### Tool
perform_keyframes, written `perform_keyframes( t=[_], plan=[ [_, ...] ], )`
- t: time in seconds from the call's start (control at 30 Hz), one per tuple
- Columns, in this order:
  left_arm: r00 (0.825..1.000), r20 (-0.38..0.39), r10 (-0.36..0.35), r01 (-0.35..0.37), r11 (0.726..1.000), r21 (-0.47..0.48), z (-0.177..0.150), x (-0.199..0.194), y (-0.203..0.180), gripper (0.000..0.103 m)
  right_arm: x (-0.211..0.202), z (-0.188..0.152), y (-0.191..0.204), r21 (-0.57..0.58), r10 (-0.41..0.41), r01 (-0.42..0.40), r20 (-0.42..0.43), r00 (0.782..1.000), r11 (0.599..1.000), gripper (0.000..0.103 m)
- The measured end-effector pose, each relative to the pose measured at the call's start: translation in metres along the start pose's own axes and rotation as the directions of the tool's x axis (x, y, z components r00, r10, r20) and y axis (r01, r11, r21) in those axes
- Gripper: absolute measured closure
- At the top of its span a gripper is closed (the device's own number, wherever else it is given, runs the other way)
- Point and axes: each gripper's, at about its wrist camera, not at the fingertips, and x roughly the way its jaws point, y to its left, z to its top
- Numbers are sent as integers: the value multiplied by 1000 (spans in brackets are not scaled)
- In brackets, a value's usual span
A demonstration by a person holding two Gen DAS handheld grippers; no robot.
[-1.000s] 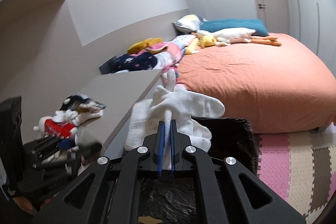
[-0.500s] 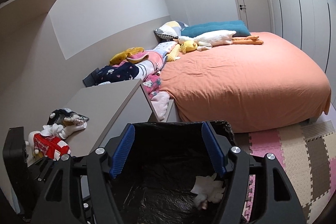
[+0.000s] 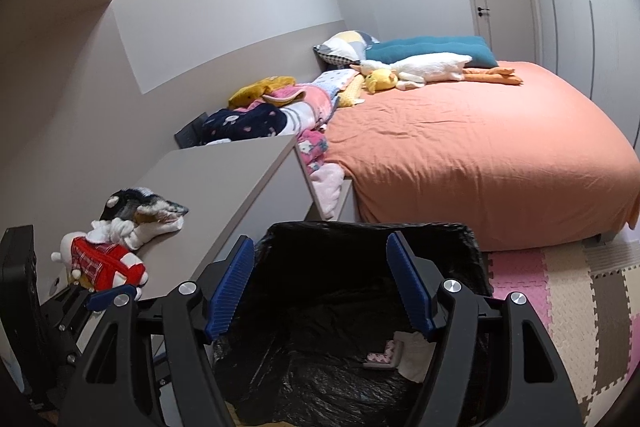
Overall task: Collect trash
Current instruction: 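Move both open tools back toward the plush rabbit on the desk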
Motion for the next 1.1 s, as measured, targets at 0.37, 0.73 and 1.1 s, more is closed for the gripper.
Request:
perform_keyframes(
  t=[0.37,0.73,1.1],
  plan=[
    [997,2,74,-74,995,-74,-13,-18,45,6,19,-3,43,-64,64,-66,-36,997,996,33],
    [990,2,141,-138,976,-170,-32,-37,98,6,41,-8,95,-128,131,-140,-79,988,982,33],
    [978,-9,210,-205,940,-275,-61,-60,159,6,67,-18,154,-207,207,-233,-140,968,950,33]
  ],
)
